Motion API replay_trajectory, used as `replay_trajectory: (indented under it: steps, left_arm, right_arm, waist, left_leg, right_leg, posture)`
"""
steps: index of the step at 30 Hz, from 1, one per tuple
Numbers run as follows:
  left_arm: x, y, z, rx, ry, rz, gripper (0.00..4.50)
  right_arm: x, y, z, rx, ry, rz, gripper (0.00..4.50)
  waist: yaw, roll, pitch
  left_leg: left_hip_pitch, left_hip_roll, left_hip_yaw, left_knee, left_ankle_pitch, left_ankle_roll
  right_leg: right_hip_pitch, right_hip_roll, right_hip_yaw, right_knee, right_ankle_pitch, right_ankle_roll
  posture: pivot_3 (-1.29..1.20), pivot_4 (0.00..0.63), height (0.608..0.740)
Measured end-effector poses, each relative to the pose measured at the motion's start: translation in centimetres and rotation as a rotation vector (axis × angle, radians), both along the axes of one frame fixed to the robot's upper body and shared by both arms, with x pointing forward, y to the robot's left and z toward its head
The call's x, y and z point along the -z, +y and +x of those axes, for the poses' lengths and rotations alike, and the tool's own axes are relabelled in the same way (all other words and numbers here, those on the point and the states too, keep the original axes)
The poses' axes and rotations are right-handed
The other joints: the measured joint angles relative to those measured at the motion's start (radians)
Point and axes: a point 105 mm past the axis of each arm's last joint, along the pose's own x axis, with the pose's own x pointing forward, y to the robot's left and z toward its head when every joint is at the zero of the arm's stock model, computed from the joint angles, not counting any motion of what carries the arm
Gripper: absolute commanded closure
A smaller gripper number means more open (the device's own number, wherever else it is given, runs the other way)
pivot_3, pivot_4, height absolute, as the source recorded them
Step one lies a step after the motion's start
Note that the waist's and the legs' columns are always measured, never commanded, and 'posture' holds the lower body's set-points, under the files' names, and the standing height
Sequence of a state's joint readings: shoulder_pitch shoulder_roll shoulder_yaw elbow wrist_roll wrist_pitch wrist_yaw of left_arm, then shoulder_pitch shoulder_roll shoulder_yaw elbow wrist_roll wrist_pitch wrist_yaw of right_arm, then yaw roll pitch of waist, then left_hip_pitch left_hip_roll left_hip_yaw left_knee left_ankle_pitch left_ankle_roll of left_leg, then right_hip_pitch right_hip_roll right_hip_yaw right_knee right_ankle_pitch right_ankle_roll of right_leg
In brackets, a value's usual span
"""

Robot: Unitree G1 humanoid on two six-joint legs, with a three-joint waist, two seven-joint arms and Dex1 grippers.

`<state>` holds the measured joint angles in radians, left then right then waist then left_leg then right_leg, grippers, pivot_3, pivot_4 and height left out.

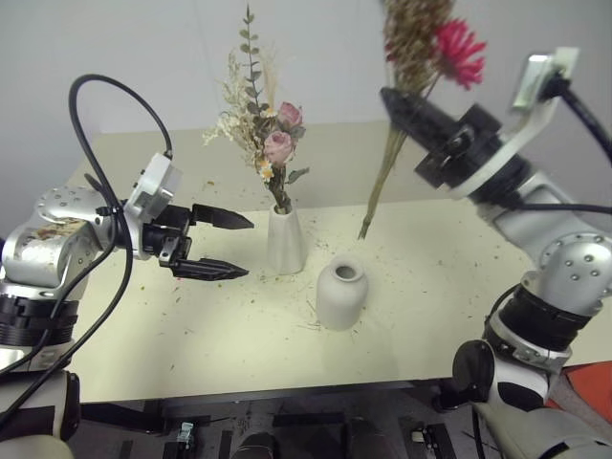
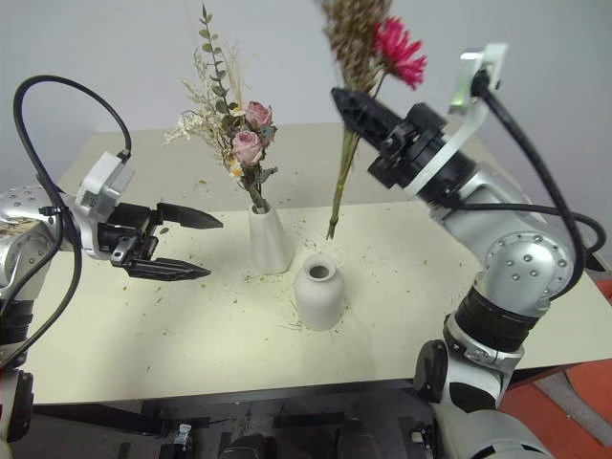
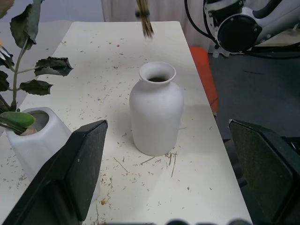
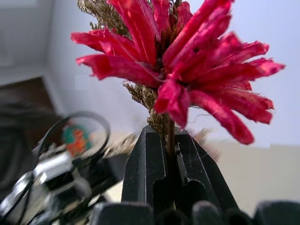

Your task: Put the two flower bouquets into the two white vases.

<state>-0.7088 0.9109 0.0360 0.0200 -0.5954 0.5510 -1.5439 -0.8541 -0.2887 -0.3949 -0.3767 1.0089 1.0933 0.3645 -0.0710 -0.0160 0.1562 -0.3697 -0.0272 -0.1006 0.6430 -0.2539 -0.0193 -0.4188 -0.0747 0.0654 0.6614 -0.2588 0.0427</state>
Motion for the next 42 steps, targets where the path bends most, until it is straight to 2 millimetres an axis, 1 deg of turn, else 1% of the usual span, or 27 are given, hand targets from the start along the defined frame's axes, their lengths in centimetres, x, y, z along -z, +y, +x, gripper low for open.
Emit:
replay_trajectory:
  steps: [3, 6, 11, 18, 22, 28, 32, 40, 42]
  left_arm:
    - [0.0, 0.0, 0.0, 0.0, 0.0, 0.0, 0.0]
    - [0.0, 0.0, 0.0, -0.003, -0.001, 0.0, 0.0]
    - [-0.1, 0.1, 0.0, -0.009, -0.004, 0.003, 0.0]
    - [-0.2, 0.3, 0.0, -0.022, -0.006, 0.005, 0.0]
    - [-0.1, 0.4, 0.1, -0.032, 0.002, 0.007, 0.0]
    - [0.0, 0.5, 0.1, -0.045, 0.008, 0.004, 0.0]
    - [-0.2, 0.6, 0.2, -0.055, 0.0, -0.002, 0.0]
    - [-0.2, 0.6, 0.2, -0.064, -0.002, -0.003, 0.0]
    - [-0.1, 0.6, 0.2, -0.066, 0.001, -0.002, 0.0]
  right_arm:
    - [0.7, 1.0, -0.3, -0.038, 0.016, -0.023, 4.47]
    - [1.3, 1.4, -0.5, -0.041, 0.023, -0.031, 4.47]
    - [2.3, 1.0, 0.0, -0.01, 0.055, -0.021, 4.47]
    - [4.3, 1.1, 0.5, -0.005, 0.096, -0.04, 4.47]
    - [5.0, 1.1, 0.8, 0.008, 0.096, -0.047, 4.47]
    - [6.7, 1.1, 1.2, 0.039, 0.097, -0.084, 4.47]
    - [8.3, 1.0, 1.4, 0.051, 0.09, -0.118, 4.47]
    - [10.1, 1.2, 1.0, 0.039, 0.064, -0.171, 4.47]
    - [10.3, 1.3, 1.0, 0.034, 0.067, -0.175, 3.85]
  waist:
    - [0.0, 0.0, 0.0]
    - [0.001, 0.0, 0.0]
    - [0.0, 0.0, 0.0]
    - [0.0, 0.0, 0.0]
    - [0.0, 0.0, 0.0]
    - [0.001, 0.0, 0.0]
    - [0.001, 0.0, 0.0]
    - [0.001, 0.0, 0.0]
    - [0.001, 0.0, 0.0]
  left_leg:
    - [0.0, 0.0, 0.0, 0.0, 0.0, 0.0]
    - [0.0, 0.0, 0.0, 0.0, 0.0, 0.0]
    - [0.0, 0.0, 0.0, 0.0, 0.0, 0.0]
    - [0.0, 0.0, 0.0, 0.0, 0.0, 0.0]
    - [0.0, 0.001, 0.0, 0.0, 0.0, 0.0]
    - [0.0, 0.001, 0.0, 0.0, 0.0, 0.0]
    - [0.0, 0.001, 0.0, 0.0, 0.0, 0.0]
    - [0.0, 0.001, 0.0, 0.001, 0.0, 0.0]
    - [0.0, 0.001, 0.0, 0.001, 0.0, 0.0]
  right_leg:
    - [0.0, 0.0, 0.0, 0.0, 0.0, 0.0]
    - [0.0, 0.0, 0.0, 0.0, 0.0, 0.0]
    - [0.0, 0.0, 0.0, 0.0, 0.0, 0.0]
    - [0.0, 0.0, 0.0, -0.001, 0.0, 0.0]
    - [0.0, 0.001, 0.0, -0.001, 0.0, 0.0]
    - [0.0, 0.001, 0.0, -0.001, 0.0, 0.0]
    - [0.001, 0.001, 0.0, -0.001, 0.0, 0.0]
    - [0.001, 0.001, 0.0, -0.001, 0.0, 0.0]
    - [0.001, 0.001, 0.0, -0.001, 0.0, 0.0]
  posture:
    - [0.0, 0.15, 0.74]
    - [0.0, 0.15, 0.74]
    - [0.0, 0.15, 0.74]
    - [0.0, 0.15, 0.74]
    - [0.0, 0.15, 0.74]
    - [0.0, 0.15, 0.74]
    - [0.0, 0.15, 0.74]
    - [0.0, 0.15, 0.74]
    - [0.0, 0.15, 0.74]
